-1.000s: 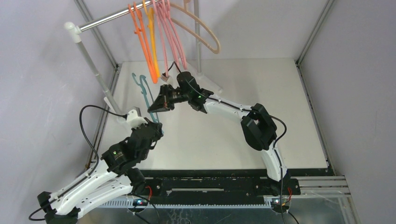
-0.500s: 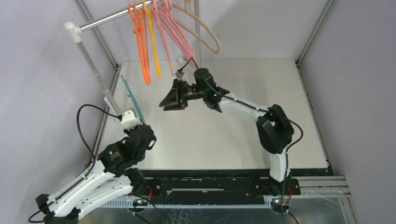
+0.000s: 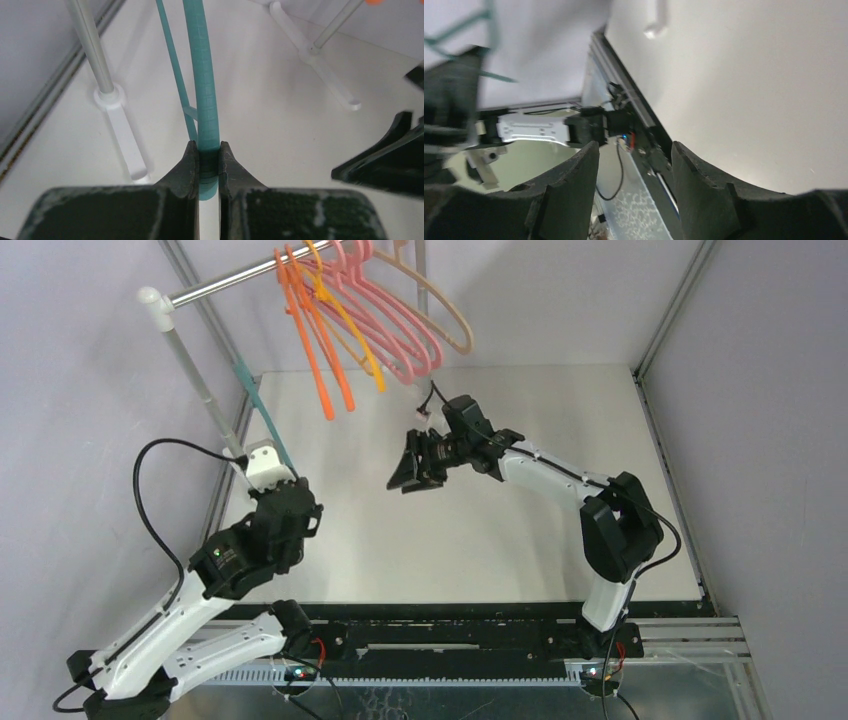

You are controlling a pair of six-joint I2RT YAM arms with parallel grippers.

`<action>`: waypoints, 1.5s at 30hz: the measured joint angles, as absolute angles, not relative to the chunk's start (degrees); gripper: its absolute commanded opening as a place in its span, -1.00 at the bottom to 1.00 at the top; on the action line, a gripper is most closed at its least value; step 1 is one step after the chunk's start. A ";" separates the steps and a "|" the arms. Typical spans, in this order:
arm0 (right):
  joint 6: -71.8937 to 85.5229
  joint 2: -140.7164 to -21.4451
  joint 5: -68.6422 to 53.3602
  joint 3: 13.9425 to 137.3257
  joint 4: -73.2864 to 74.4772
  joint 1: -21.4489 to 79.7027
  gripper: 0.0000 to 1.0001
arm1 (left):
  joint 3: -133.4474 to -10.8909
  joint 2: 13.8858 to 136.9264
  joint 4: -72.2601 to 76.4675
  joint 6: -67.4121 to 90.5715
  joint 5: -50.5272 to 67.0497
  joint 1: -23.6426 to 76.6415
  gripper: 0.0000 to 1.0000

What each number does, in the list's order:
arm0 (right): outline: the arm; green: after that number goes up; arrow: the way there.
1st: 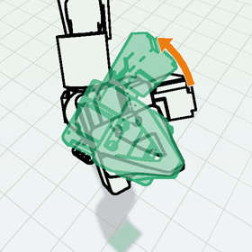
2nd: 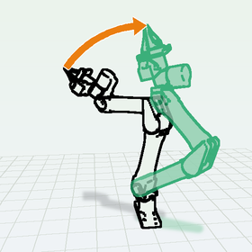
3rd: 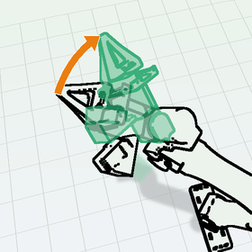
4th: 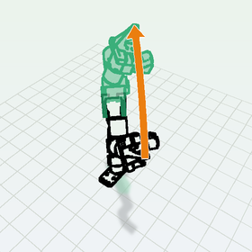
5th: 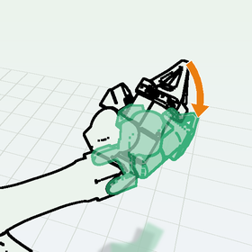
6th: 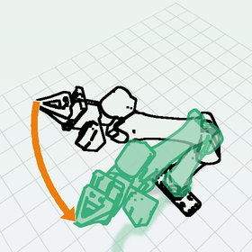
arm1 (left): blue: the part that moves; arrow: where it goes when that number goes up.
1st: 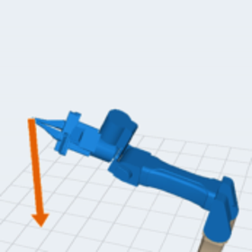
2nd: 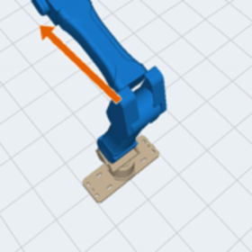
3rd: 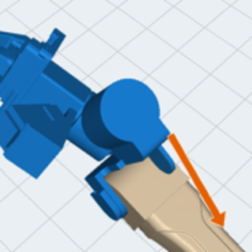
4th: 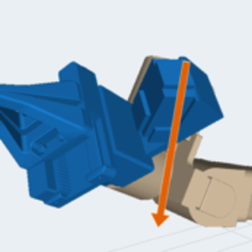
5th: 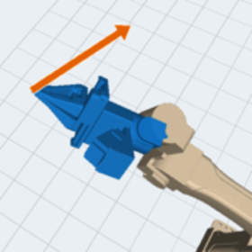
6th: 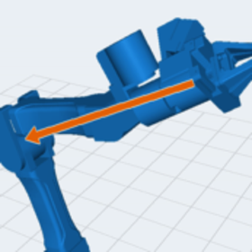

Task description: Organize the hangers

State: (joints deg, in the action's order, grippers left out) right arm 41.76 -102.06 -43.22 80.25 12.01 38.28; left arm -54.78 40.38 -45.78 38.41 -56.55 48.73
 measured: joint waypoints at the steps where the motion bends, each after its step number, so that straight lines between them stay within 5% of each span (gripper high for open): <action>1: 40.42 -102.08 -42.54 79.55 13.80 38.28 0.25 | -55.75 40.91 -45.30 37.19 -56.86 48.73 -0.99; 21: 28.56 -102.15 -35.20 73.32 25.28 38.17 0.25 | -68.42 48.73 -31.62 13.87 -59.44 48.25 -1.00; 40: 26.13 -102.02 -33.56 71.85 28.05 36.34 0.24 | -76.66 59.46 -30.26 16.47 -40.18 27.88 -1.00; 42: 25.82 -101.80 -33.01 71.57 28.34 36.01 0.44 | -76.66 60.38 -30.39 17.17 -38.63 26.57 -1.00; 44: 25.50 -101.45 -31.79 71.50 29.06 35.75 0.97 | -76.62 61.23 -30.35 18.15 -37.17 25.85 -1.00; 45: 24.91 -100.97 -30.94 71.48 29.52 35.66 0.99 | -76.60 61.49 -30.30 18.63 -36.75 25.65 -0.97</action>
